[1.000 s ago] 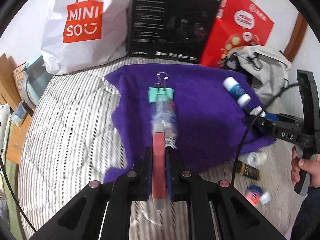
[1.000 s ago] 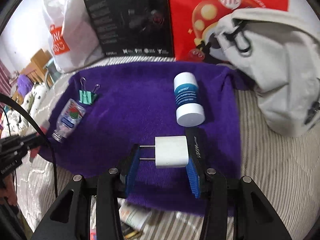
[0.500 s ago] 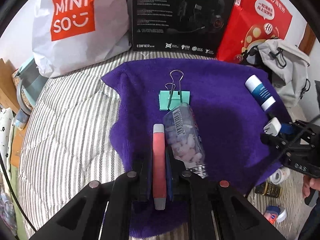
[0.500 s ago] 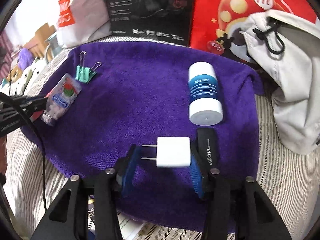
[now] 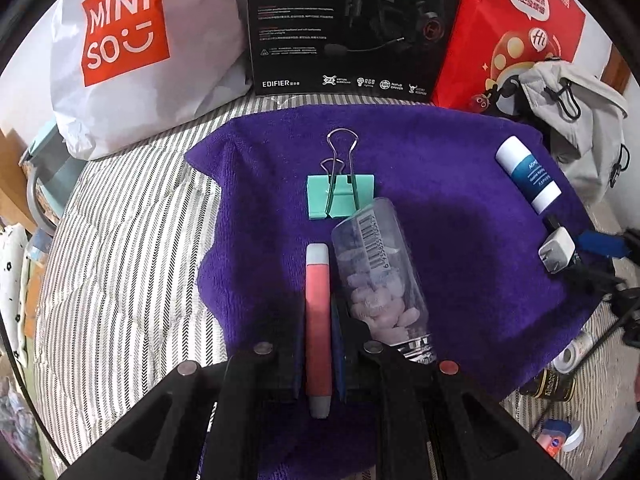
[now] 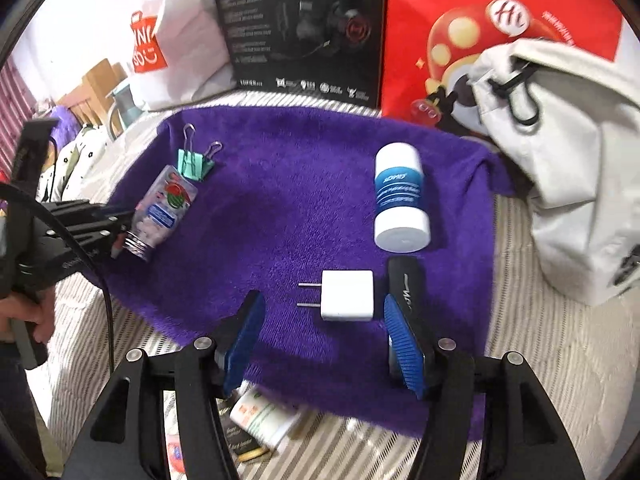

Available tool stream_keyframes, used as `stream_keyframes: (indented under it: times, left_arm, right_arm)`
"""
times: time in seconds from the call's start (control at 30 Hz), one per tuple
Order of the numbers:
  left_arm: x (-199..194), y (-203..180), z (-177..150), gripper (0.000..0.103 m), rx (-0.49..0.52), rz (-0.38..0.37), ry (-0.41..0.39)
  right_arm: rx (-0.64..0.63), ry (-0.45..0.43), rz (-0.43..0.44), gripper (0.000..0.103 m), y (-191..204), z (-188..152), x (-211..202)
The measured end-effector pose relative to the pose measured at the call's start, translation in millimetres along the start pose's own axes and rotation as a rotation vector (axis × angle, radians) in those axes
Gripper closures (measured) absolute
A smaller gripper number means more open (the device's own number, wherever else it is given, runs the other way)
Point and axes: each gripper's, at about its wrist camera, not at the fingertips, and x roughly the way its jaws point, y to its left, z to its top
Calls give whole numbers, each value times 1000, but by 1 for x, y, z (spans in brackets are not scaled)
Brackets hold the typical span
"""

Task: Organize rigid objects
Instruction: 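Place the charger by the Horizon stick with the right tool while the left places the tube, then grasp the Vaseline jar with the left tool while the right tool grasps the small white cap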

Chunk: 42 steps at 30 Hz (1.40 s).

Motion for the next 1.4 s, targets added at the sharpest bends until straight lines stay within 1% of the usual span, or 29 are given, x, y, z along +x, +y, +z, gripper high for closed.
stream_keyframes:
  times: [0.13, 0.2, 0.23, 0.27, 0.33, 0.4, 0.43, 0.47, 0.5, 0.53, 0.57, 0.67, 0.77, 0.87, 0.97, 1.07, 1.2, 1.27, 1.4]
  left_arm:
    - [-3, -1, -3, 88, -2, 1, 24]
    - [-8, 0, -7, 87, -23, -11, 32]
    - [-10, 1, -9, 85, -32, -16, 36]
    - [-15, 2, -11, 81, -45, -18, 37]
    - [-29, 3, -17, 79, -52, -20, 28]
    - [-45, 0, -24, 72, -40, 4, 1]
    - [-53, -2, -27, 62, -33, 15, -13]
    - [-65, -7, -32, 49, -19, 17, -32]
    - [-73, -12, -36, 45, -10, 10, -47]
    - [-82, -18, -40, 43, -1, -1, -64]
    - [-91, -29, -46, 43, 13, -23, -77]
    - [-102, -59, -60, 43, 73, -96, -89]
    - [-102, -88, -75, 43, 130, -126, -70]
    - [-96, -106, -89, 43, 176, -151, -62]
    - [-96, -116, -107, 43, 224, -185, -53]
    - [-93, -121, -118, 43, 276, -182, -49]
    - [-85, -129, -122, 43, 331, -222, -48]
    - [-79, -133, -122, 43, 364, -222, -51]
    - [-70, -135, -122, 43, 386, -237, -42]
  right_arm:
    - [21, -24, -1, 41, 0, -8, -22]
    - [37, -31, 4, 41, -1, -15, -32]
    - [50, -33, 7, 41, -2, -20, -38]
    - [58, -32, 7, 41, -3, -25, -41]
    - [67, -26, 5, 41, -4, -38, -49]
    - [76, -24, -13, 41, -6, -53, -59]
    - [93, -24, -24, 41, -10, -63, -66]
    - [115, -25, -25, 41, -13, -71, -71]
    - [132, -26, -23, 41, -16, -78, -75]
    - [154, -29, -21, 41, -19, -85, -80]
    - [180, -33, -20, 41, -22, -95, -86]
    - [217, -32, -17, 41, -26, -118, -96]
    - [231, -26, -20, 41, -24, -141, -106]
    - [239, -31, -30, 41, -20, -157, -114]
    - [241, -42, -46, 41, -16, -175, -127]
    - [263, -50, -67, 41, -13, -189, -135]
    - [292, -42, -82, 41, -9, -203, -136]
    - [291, -30, -91, 41, -6, -208, -134]
    - [284, 2, -112, 41, -3, -213, -129]
